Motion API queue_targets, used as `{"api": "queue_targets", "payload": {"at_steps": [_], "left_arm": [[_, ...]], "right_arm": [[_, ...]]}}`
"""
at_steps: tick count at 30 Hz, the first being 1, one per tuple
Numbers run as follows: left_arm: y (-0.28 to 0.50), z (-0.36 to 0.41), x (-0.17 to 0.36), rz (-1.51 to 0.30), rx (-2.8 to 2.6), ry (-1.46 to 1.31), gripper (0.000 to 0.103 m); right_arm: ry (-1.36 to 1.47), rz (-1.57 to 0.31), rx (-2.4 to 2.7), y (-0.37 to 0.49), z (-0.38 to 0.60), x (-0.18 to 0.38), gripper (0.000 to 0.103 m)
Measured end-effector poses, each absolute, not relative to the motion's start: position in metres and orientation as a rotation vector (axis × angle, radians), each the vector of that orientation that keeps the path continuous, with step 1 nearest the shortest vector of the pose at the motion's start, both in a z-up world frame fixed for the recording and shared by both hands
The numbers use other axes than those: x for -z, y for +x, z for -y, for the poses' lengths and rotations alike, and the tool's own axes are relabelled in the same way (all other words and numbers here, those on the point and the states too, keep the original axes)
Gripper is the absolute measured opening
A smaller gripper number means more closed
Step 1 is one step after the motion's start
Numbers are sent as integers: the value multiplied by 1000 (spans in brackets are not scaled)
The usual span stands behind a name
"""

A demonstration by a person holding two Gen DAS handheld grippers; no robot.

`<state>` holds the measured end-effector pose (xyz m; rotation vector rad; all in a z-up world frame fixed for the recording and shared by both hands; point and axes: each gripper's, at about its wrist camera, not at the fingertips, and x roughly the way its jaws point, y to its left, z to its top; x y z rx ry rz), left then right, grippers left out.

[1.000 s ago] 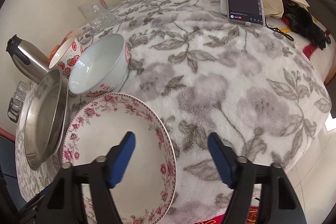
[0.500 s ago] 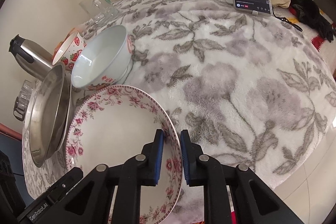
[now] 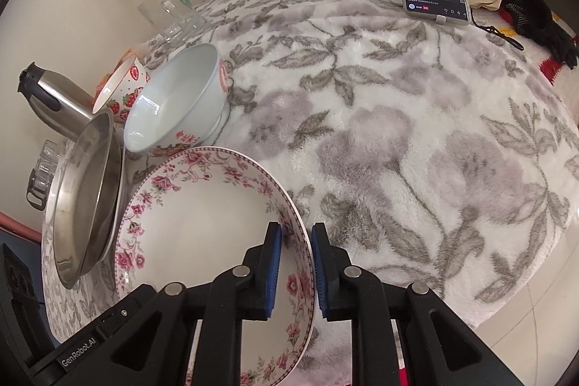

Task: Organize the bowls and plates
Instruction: 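Close the right tool on the pink floral plate rim while the left tool grips it, then lift the pink floral plate off the table with both tools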

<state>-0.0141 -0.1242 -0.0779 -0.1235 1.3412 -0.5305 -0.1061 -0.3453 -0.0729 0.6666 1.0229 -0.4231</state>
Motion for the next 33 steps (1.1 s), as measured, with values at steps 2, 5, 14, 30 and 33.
{"api": "queue_targets", "payload": {"at_steps": [2,5,14,30,33], "left_arm": [[-14,124,78,-1340,531,-130,20],[-13,124,78,-1343,533,-135,19],[-13,124,76,-1343,543,-127,19],[-16,122,61,-1288,555,-71,19],[-17,120,58,-1282,564,-72,19]], "right_arm": [[667,-1023,423,-106,345,73,19],[664,-1024,423,-106,345,73,19],[661,-1027,414,-107,344,70,19],[620,-976,366,-109,337,55,18],[621,-967,361,-114,335,53,18]]}}
